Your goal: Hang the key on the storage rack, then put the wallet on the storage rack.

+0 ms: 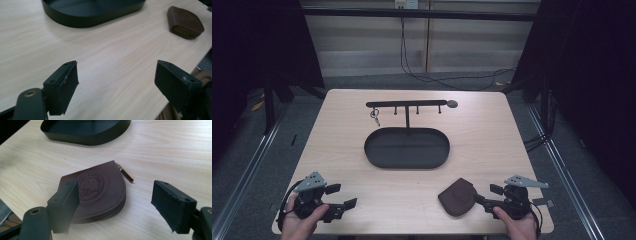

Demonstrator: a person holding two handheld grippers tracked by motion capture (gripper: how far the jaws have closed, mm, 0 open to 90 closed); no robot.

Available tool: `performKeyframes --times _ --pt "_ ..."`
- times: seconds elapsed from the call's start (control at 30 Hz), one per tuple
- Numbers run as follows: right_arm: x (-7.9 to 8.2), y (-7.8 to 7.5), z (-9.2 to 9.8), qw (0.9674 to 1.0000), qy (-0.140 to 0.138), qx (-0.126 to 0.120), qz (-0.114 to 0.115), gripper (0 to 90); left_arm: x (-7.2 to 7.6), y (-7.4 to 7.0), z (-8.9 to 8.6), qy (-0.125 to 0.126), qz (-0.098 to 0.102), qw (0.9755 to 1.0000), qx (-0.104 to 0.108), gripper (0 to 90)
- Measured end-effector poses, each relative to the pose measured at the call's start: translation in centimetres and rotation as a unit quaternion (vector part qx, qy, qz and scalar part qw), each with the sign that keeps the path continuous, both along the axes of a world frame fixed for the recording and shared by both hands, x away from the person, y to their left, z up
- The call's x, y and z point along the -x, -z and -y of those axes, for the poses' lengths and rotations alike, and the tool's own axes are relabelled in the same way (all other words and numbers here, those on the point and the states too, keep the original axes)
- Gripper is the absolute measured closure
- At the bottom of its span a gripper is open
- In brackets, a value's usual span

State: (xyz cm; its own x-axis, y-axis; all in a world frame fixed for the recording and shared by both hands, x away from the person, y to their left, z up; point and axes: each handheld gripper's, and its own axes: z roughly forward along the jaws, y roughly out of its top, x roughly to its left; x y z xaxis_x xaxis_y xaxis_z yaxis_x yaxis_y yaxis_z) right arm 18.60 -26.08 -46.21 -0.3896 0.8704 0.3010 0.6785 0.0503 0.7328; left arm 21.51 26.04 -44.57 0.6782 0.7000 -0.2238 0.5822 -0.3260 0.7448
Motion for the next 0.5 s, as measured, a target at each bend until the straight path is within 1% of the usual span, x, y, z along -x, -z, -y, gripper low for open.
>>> performKeyframes --times 0.07,0.1,0.13,0.17,0.2,0.23,0.27,0.3,0.37,0.4,0.43,0.47,0.5 --pt "-0.3 -0.2 -0.2 0.9999 -0.008 0.005 -0.007 20.5 0.6 0.5 0.1 0.001 -0.004 1.0000 0.001 19.1" --pt "-0.5 -0.4 -0.2 0.9999 -0.010 0.006 -0.011 19.8 0.8 0.8 0.1 0.004 -0.005 1.0000 -0.006 19.0" --pt "-0.5 -0.4 -0.2 0.9999 -0.010 0.006 -0.011 19.8 0.8 0.8 0.1 0.004 -0.005 1.0000 -0.006 19.0" --pt "-0.8 -0.8 -0.4 0.9996 -0.019 0.009 -0.018 18.7 0.9 0.9 0.1 0.004 -0.006 1.0000 -0.003 19.0" --pt "-1.0 -1.0 -0.5 0.9995 -0.019 0.011 -0.021 18.3 1.0 1.0 0.0 0.004 -0.002 1.0000 -0.004 19.0" --pt "-1.2 -1.2 -0.6 0.9994 -0.022 0.015 -0.022 18.3 1.0 1.1 0.0 0.007 -0.003 1.0000 -0.005 19.0" --pt "-1.5 -1.5 -0.7 0.9992 -0.026 0.020 -0.024 18.2 1.0 1.2 -0.2 0.008 -0.002 1.0000 0.000 19.0" --pt "-1.8 -1.7 -0.9 0.9989 -0.029 0.023 -0.030 17.3 1.0 1.4 -0.3 0.004 0.001 1.0000 0.000 19.0" --pt "-2.3 -2.0 -1.1 0.9981 -0.034 0.031 -0.041 16.5 0.8 1.7 -0.4 0.004 -0.006 0.9999 0.008 19.0" --pt "-2.6 -2.1 -1.2 0.9978 -0.037 0.033 -0.045 16.4 0.8 1.7 -0.4 0.008 -0.004 0.9999 0.009 19.0" --pt "-3.2 -1.9 -1.5 0.9965 -0.042 0.037 -0.062 16.5 0.7 1.7 -0.4 0.012 -0.003 0.9999 0.008 19.0" --pt "-3.2 -1.9 -1.5 0.9965 -0.042 0.037 -0.062 16.5 0.6 1.8 -0.3 0.015 -0.002 0.9999 0.007 19.0" --pt "-3.6 -1.7 -1.6 0.9957 -0.043 0.044 -0.069 16.6 0.5 1.8 -0.3 0.016 -0.005 0.9998 0.005 19.0"
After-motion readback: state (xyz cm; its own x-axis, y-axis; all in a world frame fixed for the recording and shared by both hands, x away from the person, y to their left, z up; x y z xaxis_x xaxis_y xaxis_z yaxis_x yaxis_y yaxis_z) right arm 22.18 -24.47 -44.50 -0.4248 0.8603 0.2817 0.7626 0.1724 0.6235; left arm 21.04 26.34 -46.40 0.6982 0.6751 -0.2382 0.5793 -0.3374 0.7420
